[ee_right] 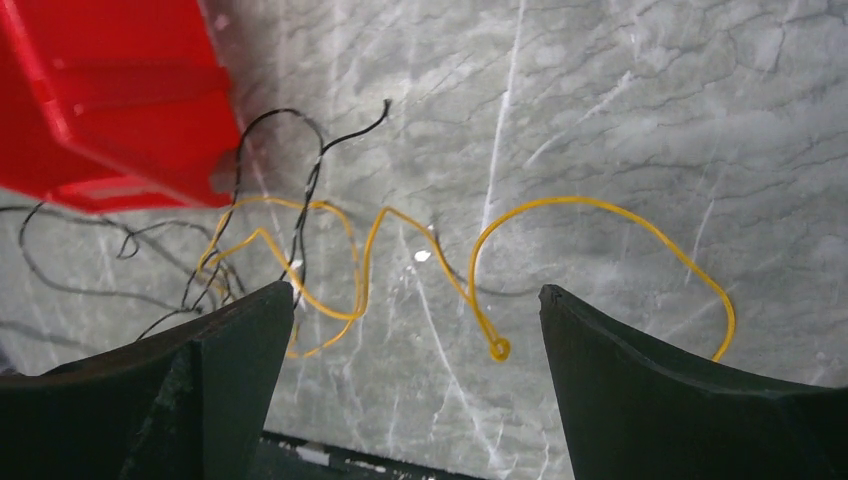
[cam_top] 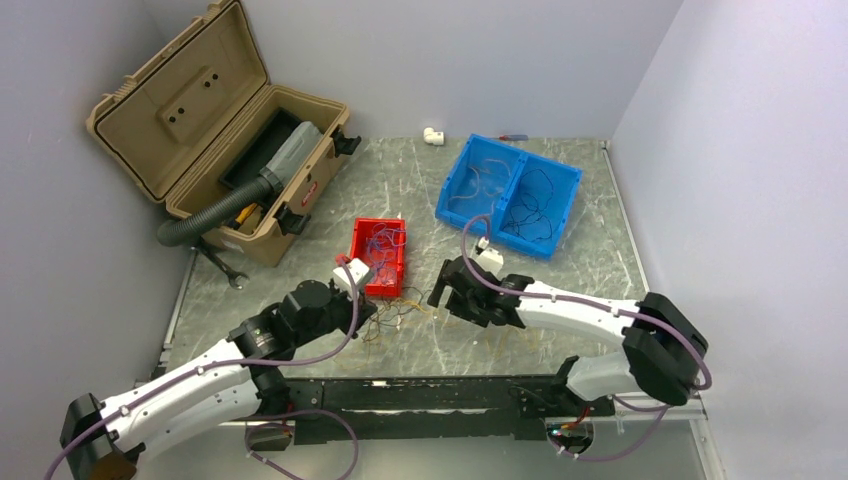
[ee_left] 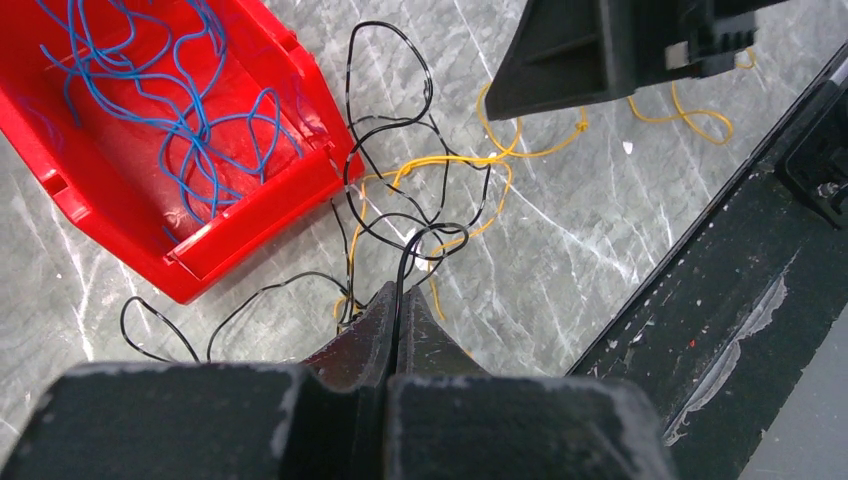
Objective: Untangle the cables
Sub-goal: Untie the cable.
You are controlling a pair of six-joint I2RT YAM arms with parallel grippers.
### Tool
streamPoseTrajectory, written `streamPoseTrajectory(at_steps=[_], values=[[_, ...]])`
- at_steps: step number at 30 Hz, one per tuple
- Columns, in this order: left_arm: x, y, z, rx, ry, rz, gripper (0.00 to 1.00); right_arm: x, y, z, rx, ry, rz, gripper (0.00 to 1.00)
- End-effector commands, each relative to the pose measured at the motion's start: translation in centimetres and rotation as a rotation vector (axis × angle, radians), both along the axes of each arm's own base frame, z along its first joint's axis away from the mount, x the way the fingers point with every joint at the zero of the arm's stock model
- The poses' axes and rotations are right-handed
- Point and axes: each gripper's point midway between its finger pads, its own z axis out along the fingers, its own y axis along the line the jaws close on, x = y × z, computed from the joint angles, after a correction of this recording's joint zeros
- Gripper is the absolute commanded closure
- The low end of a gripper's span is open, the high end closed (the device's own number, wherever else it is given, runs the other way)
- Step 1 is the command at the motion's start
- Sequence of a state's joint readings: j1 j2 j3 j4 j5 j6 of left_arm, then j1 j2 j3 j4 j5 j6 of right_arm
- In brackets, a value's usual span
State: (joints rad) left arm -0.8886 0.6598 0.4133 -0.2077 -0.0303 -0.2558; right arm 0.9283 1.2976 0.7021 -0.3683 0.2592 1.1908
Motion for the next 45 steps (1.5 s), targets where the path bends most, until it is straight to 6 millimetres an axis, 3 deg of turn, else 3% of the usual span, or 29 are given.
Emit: streamPoseTrajectory(at_steps=[1,5,9,12,20,23,25,27,32,36,41,45], values=[[0.2,-0.3,1.7,-0.044,-0.047,-0.011,1.00,1.8,1.0,0.7,0.014,-0.040,-0.086,0.07],[0.2,-0.1,1.6,-0.035,-0.046,-0.009,1.00,1.8,1.9,-0.1,0.025,-0.022,-0.069,0.27],[0.2,0.0,1.6,-0.038,-0.048,-0.001,1.00,1.6,1.6,-0.2,0.007,-0.010,-0.086,0.73],[0.4,0.5,1.5,-0.031,-0.036,0.038,1.00,2.0,-0.8,0.9,-0.046,-0.047,-0.155,1.00],[1.7,3.6,0.6,0.036,-0.004,0.237,1.00,2.9,-11.5,6.0,-0.119,-0.157,-0.383,1.00],[1.8,4.1,0.6,0.029,-0.009,0.266,1.00,3.3,-14.2,7.8,-0.104,-0.208,-0.423,1.00],[2.0,4.4,0.8,0.026,-0.014,0.286,1.00,3.6,-14.7,9.0,-0.094,-0.235,-0.412,1.00],[2.0,4.3,0.8,0.026,-0.017,0.281,1.00,3.9,-13.8,10.1,-0.059,-0.252,-0.350,1.00],[1.9,3.8,0.9,0.034,-0.012,0.252,1.00,5.0,-9.0,13.5,0.077,-0.291,-0.125,1.00],[2.2,4.1,1.5,0.040,-0.021,0.271,1.00,5.9,-7.8,15.5,0.114,-0.336,-0.045,1.00],[2.3,3.6,2.0,0.016,-0.030,0.261,1.00,7.2,-3.8,19.2,0.312,-0.369,0.106,1.00],[2.4,3.7,2.0,0.031,-0.026,0.265,1.00,8.3,-2.5,21.9,0.365,-0.406,0.128,1.00]])
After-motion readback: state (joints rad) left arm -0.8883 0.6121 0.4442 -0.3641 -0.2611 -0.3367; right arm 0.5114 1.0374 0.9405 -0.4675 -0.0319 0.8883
